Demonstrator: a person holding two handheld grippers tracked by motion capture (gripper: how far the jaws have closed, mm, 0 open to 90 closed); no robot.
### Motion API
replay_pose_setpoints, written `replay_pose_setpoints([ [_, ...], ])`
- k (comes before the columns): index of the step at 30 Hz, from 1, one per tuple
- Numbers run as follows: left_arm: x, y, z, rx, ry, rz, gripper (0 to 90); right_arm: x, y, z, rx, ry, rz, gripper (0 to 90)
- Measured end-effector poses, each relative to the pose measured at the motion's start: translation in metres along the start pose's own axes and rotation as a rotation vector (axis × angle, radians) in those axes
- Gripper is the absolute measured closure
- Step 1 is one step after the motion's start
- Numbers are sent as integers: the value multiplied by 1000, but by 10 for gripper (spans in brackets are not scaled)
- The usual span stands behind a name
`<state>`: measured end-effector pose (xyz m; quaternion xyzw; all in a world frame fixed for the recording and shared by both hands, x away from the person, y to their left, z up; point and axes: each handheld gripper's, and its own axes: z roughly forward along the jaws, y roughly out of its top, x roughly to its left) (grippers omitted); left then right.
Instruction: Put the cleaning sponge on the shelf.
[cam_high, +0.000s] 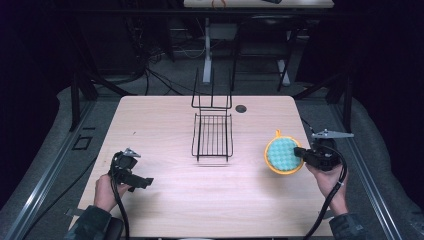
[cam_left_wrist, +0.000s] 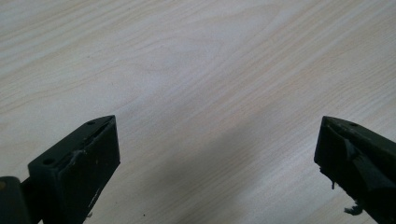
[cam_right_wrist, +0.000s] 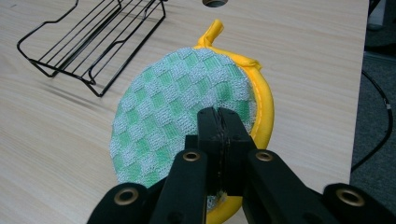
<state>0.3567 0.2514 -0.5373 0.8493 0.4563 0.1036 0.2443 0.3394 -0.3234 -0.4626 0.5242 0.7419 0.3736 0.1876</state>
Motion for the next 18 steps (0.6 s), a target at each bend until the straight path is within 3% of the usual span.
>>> replay_pose_setpoints([
  [18,0,0,1,1,1,1,2,23,21,15,-11,49,-56,890],
])
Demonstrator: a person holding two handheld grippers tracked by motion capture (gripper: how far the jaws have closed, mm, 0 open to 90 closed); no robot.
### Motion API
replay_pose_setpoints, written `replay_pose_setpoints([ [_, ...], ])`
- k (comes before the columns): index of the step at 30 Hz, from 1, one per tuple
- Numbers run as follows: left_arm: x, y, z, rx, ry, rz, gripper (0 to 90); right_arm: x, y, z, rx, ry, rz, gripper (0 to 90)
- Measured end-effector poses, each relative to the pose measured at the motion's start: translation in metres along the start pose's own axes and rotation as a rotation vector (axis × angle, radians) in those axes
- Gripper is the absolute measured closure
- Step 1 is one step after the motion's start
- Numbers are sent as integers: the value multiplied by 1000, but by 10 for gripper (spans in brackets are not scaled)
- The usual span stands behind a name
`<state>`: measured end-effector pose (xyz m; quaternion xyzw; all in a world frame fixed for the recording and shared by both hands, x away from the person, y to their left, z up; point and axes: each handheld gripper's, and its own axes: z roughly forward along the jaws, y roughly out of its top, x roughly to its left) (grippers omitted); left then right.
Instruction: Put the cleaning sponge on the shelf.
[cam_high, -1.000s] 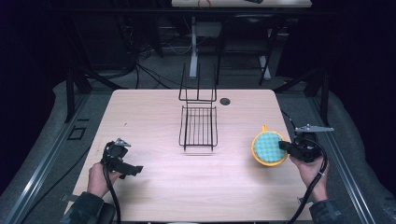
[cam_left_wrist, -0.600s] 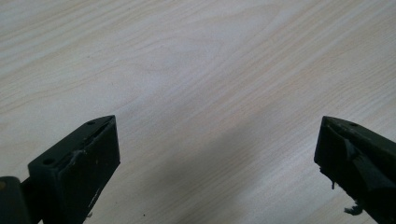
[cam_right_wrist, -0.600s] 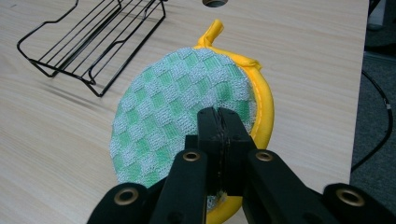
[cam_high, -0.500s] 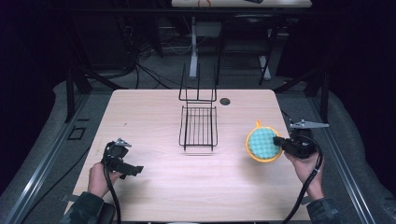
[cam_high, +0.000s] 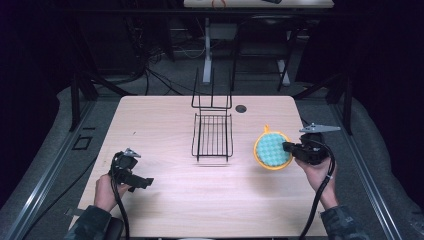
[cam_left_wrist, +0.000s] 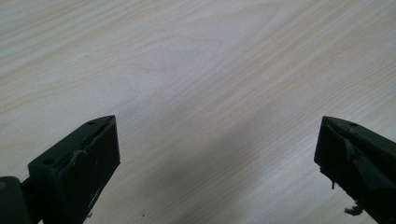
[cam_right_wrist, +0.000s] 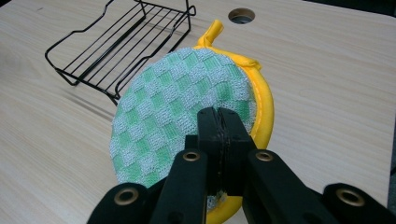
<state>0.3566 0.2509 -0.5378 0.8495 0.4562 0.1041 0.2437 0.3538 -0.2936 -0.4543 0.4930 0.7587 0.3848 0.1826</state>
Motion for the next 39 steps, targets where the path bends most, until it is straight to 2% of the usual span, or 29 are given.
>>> replay_pose_setpoints([
  [20,0,-1,-1,2,-4,1,1,20,17,15,-7,37,-47,890],
  [32,0,-1,-1,-1,0,1,1,27,25,20,-13,52,-59,890],
  [39,1,-1,-2,-10,-12,-6,1,31,30,26,-23,61,-61,890],
])
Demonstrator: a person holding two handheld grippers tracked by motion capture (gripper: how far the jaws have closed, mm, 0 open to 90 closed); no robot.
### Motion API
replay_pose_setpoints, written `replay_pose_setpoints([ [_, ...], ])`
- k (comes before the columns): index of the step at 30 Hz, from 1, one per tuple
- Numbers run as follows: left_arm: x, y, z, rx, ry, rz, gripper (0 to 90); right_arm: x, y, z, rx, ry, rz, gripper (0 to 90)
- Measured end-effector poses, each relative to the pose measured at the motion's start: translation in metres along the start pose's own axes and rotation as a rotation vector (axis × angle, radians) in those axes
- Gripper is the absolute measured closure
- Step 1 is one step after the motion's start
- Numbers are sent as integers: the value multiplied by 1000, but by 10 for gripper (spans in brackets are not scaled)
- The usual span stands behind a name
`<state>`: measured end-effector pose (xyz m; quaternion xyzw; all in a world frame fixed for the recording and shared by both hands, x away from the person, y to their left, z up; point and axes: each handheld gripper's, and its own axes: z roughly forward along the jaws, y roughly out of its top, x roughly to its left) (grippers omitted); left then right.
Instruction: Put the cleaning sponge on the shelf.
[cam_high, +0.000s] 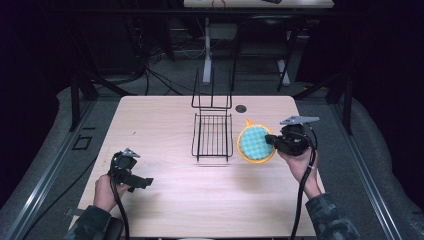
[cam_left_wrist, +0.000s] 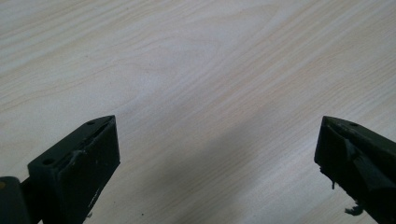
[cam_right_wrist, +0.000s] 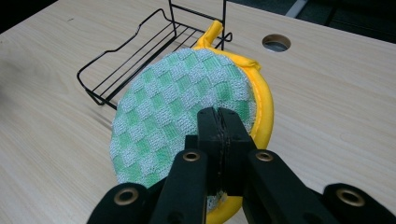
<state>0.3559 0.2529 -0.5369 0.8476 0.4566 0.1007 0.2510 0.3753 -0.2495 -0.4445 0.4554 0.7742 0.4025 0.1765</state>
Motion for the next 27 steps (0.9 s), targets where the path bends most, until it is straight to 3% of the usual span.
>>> replay_pose_setpoints([
  [10,0,0,2,23,0,-2,1,5,7,9,-8,9,-4,890],
  [27,0,0,2,18,0,0,1,15,17,29,-20,27,-9,889],
])
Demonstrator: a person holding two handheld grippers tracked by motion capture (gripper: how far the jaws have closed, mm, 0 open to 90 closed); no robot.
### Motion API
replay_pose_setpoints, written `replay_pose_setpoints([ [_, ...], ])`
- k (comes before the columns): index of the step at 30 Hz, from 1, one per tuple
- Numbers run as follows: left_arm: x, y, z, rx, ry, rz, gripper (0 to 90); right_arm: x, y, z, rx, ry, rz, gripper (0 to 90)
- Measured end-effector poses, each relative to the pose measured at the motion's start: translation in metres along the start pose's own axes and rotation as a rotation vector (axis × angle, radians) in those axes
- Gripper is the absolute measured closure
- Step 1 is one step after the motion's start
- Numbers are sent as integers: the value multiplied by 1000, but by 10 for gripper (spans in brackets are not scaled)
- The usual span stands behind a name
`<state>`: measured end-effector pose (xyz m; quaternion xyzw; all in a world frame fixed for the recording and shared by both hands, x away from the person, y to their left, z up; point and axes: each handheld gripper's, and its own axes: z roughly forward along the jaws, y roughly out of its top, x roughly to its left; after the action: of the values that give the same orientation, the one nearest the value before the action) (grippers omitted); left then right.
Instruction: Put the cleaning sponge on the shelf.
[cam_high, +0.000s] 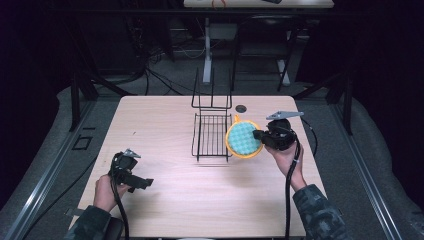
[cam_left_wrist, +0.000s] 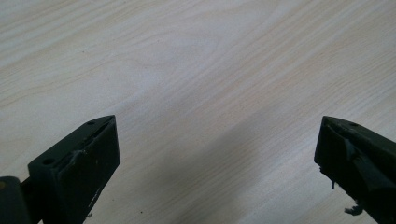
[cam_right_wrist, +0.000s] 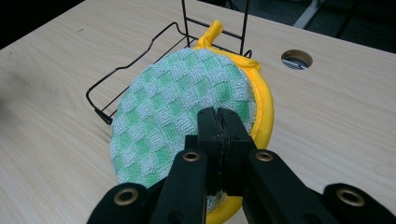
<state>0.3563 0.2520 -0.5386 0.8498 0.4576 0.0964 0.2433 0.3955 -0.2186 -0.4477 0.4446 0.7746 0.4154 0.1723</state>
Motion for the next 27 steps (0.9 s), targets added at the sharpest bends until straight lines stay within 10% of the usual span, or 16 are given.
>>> replay_pose_setpoints([
  [27,-1,0,0,8,4,8,2,17,13,46,16,22,-12,890],
])
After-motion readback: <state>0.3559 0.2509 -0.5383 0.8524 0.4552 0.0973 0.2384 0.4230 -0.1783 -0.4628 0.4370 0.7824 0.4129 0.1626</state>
